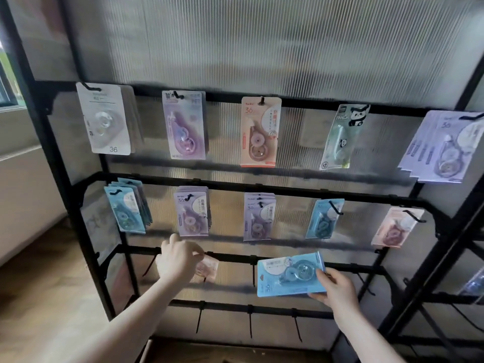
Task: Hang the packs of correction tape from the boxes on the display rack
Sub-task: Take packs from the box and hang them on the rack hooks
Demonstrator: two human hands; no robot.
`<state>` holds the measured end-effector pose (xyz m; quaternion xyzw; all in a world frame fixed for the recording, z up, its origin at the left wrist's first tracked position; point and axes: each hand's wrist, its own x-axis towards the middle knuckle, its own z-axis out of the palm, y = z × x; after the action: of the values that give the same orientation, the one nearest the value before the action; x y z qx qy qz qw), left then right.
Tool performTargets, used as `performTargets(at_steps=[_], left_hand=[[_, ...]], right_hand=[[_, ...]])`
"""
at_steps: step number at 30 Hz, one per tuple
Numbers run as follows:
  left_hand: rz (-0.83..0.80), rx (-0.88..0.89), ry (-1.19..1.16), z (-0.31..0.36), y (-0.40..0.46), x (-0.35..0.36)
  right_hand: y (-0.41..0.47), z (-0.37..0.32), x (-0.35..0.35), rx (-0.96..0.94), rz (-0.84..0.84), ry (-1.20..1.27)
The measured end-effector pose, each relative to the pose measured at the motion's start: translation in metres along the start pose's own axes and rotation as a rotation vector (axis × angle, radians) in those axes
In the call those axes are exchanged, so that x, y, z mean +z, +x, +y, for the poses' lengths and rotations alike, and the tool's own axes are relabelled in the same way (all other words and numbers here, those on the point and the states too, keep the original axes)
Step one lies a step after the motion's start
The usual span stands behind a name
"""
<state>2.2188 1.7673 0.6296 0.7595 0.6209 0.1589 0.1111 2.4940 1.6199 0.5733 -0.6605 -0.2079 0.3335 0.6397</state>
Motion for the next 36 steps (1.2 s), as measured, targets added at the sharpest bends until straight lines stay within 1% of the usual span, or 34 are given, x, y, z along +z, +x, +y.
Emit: performTargets(at_steps=[3, 5, 8, 11, 19, 22, 27, 31, 34, 36], left_hand=[[-0.013, 0.063, -0.127, -0.005, 0.002, 0.000], [-0.026, 0.123, -0.157, -0.003, 0.001, -0.001], [-0.036, 0.194, -0.174, 0.006, -0.001, 0.002], [-0.035, 0.225, -0.187, 0.021, -0.002, 0.007], [-0.047, 0.192, -0.247, 0.080, 0.001, 0.024], [-0.048, 0.168, -0.258, 0.108, -0.002, 0.035], [-0.036, 0.129, -0.257, 0.160, -0.014, 0.049], [-0.035, 0.086, -0.286, 0.192, -0.024, 0.059], [-0.042, 0.088, -0.291, 0.204, -0.028, 0.063], [-0.041, 0.091, -0.288, 0.206, -0.027, 0.063]], right_hand=[[-0.006, -0.001, 0.000, 0.067, -0.001, 0.129], [-0.007, 0.001, -0.003, 0.089, -0.015, 0.187], [-0.007, 0.001, -0.011, 0.157, -0.111, 0.219], [-0.003, -0.001, -0.023, 0.212, -0.211, 0.215], [0.022, -0.013, -0.083, 0.231, -0.435, 0.220], [0.037, -0.016, -0.120, 0.223, -0.463, 0.224], [0.062, -0.017, -0.170, 0.238, -0.486, 0.311], [0.072, -0.017, -0.181, 0.269, -0.480, 0.363], [0.078, -0.014, -0.179, 0.290, -0.456, 0.414], [0.081, -0.013, -0.176, 0.301, -0.473, 0.466]])
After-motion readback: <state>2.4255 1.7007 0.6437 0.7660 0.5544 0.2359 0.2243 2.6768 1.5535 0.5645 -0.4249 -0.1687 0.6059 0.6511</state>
